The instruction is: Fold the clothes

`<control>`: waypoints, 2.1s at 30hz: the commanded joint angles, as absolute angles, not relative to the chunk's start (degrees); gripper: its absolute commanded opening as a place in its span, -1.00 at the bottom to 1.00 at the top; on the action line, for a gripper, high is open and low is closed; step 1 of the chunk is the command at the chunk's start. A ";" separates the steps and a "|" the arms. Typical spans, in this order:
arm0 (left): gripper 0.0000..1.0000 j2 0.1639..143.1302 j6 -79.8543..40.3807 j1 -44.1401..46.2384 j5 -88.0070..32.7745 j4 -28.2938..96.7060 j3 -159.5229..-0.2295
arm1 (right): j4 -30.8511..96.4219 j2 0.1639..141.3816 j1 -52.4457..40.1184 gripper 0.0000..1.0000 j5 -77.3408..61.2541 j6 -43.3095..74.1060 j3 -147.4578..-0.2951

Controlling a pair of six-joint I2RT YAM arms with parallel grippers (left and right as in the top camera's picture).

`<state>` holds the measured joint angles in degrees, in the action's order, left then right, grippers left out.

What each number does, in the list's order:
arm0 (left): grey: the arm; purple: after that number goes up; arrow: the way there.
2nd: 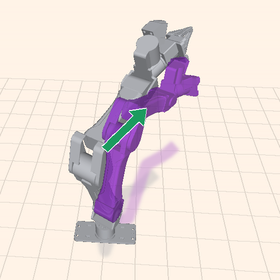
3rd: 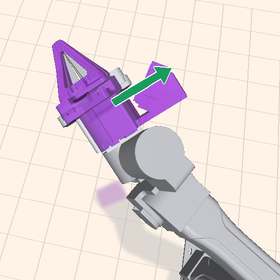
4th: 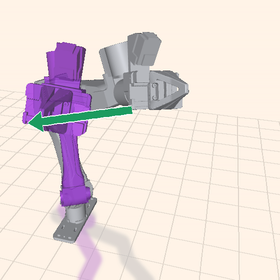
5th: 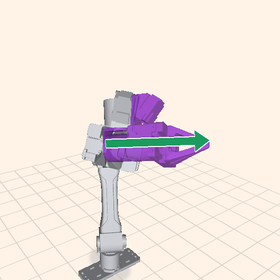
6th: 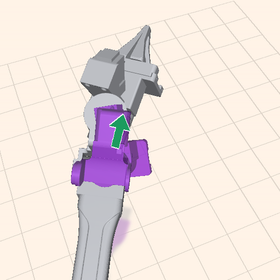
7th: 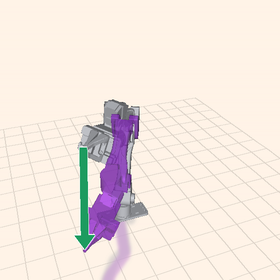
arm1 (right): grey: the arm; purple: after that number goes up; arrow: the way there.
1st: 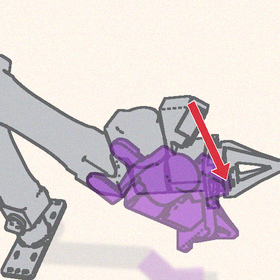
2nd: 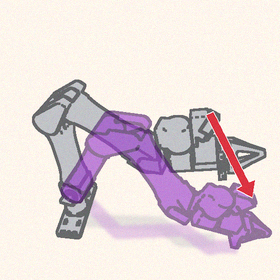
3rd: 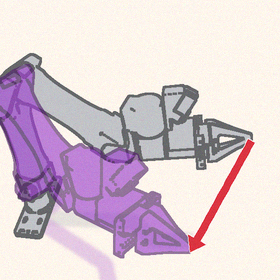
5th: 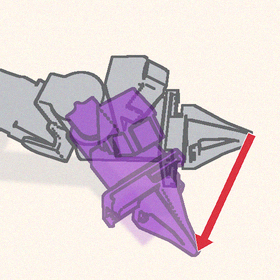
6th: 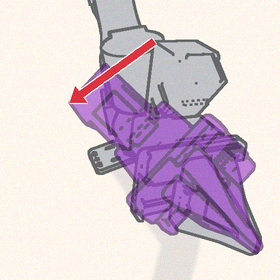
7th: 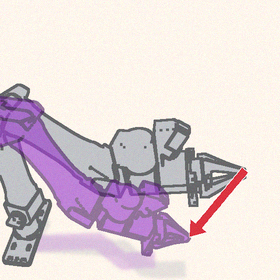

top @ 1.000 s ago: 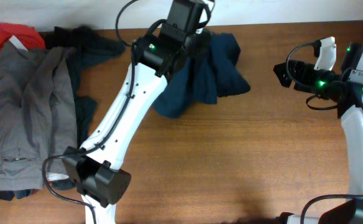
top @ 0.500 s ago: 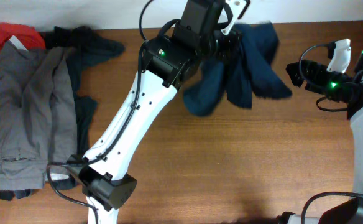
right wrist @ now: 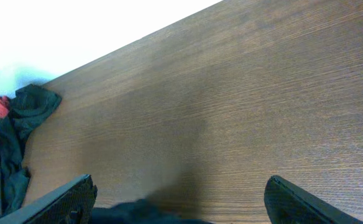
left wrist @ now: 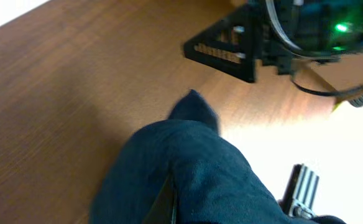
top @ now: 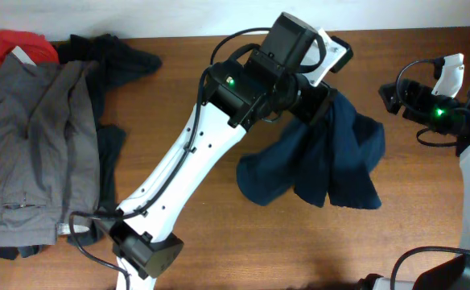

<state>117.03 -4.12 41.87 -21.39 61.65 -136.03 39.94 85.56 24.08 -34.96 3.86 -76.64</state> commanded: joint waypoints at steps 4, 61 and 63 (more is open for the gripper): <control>-0.99 123.94 -5.58 36.58 -13.17 55.11 -136.81 | 40.82 85.01 24.40 0.82 -35.55 3.73 -77.49; 0.85 135.11 20.62 41.93 1.98 57.25 -117.78 | 44.38 86.63 23.86 0.82 -35.20 3.25 -77.06; 0.85 135.11 20.60 42.78 2.92 57.60 -117.45 | 44.21 86.63 23.86 0.83 -35.11 3.25 -77.06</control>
